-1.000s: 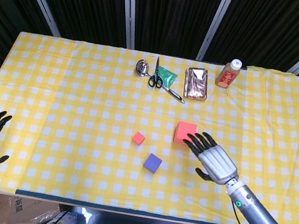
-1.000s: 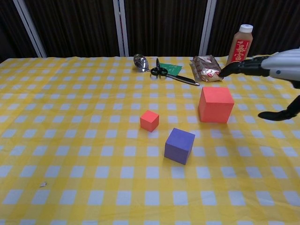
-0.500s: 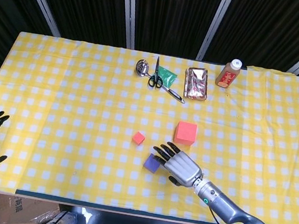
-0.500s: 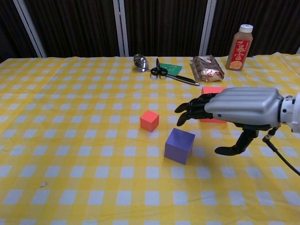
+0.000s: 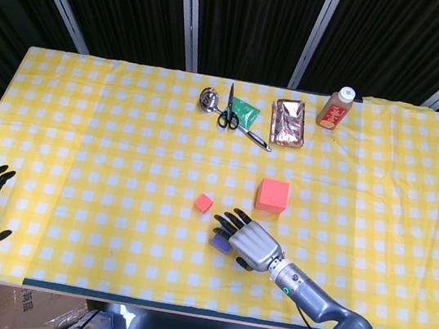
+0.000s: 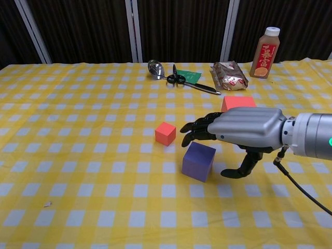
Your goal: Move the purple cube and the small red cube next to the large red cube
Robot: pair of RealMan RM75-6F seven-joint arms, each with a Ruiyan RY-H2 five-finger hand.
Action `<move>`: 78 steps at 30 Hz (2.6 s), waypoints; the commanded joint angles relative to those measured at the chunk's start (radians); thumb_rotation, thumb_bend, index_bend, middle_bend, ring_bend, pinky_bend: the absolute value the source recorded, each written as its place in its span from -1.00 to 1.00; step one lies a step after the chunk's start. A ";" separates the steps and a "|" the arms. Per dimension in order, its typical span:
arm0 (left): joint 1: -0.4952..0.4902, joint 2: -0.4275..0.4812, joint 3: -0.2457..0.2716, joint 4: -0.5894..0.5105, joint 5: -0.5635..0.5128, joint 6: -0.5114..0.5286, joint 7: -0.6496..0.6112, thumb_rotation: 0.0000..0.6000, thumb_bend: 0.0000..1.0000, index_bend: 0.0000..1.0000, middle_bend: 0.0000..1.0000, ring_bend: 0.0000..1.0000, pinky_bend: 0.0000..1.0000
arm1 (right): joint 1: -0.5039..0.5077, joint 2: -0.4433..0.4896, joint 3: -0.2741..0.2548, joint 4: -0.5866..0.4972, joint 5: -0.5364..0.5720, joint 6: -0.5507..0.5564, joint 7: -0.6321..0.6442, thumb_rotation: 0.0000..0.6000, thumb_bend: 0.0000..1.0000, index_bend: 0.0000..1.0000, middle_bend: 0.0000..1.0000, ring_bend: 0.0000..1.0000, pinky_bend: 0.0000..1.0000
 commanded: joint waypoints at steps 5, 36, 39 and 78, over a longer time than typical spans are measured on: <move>0.000 0.000 -0.001 -0.003 -0.006 -0.002 0.002 1.00 -0.92 -1.00 -1.00 -1.00 -0.89 | 0.007 -0.011 -0.003 0.004 0.004 0.014 -0.004 1.00 -0.16 -0.66 -1.00 -1.00 -0.88; -0.007 0.010 0.003 -0.022 -0.026 -0.025 -0.001 1.00 -0.92 -1.00 -1.00 -1.00 -0.89 | 0.035 -0.105 0.111 -0.007 0.316 0.101 -0.070 1.00 -0.16 -0.09 -0.90 -1.00 -0.98; -0.010 0.013 0.005 -0.024 -0.026 -0.033 -0.003 1.00 -0.92 -1.00 -1.00 -1.00 -0.89 | 0.053 -0.134 0.140 -0.007 0.434 0.124 -0.139 1.00 -0.16 -0.09 -0.90 -1.00 -1.00; -0.034 0.050 0.024 -0.043 -0.027 -0.094 -0.044 1.00 -0.92 -1.00 -1.00 -1.00 -0.89 | 0.227 -0.430 0.269 0.248 0.948 0.399 -0.542 1.00 -0.16 -0.09 -0.90 -1.00 -1.00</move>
